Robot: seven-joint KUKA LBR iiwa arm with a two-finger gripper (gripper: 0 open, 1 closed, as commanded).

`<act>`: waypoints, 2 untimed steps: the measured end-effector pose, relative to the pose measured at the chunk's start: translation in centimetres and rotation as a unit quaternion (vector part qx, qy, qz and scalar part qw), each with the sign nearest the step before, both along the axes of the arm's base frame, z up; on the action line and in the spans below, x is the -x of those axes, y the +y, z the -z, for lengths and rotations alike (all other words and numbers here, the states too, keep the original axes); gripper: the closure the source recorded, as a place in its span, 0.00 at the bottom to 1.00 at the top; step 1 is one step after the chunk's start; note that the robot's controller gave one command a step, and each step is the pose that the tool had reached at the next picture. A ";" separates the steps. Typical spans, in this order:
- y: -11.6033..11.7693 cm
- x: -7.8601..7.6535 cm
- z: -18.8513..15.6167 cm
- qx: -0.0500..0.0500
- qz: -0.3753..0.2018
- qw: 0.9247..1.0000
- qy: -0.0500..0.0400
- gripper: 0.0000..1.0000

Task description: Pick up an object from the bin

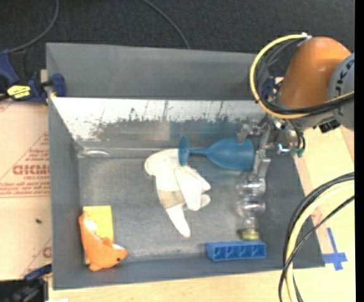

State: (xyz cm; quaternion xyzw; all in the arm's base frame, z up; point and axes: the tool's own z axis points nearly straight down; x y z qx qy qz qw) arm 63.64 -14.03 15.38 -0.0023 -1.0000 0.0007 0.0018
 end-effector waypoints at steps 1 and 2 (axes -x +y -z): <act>0.1 -0.2 -0.6 0.001 -0.002 1.000 -0.004 0.00; 0.9 -2.1 6.5 0.000 0.126 0.992 -0.010 0.00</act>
Offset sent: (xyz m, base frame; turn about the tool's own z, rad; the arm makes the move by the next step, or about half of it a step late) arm 0.0171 0.0114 -0.0838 0.2895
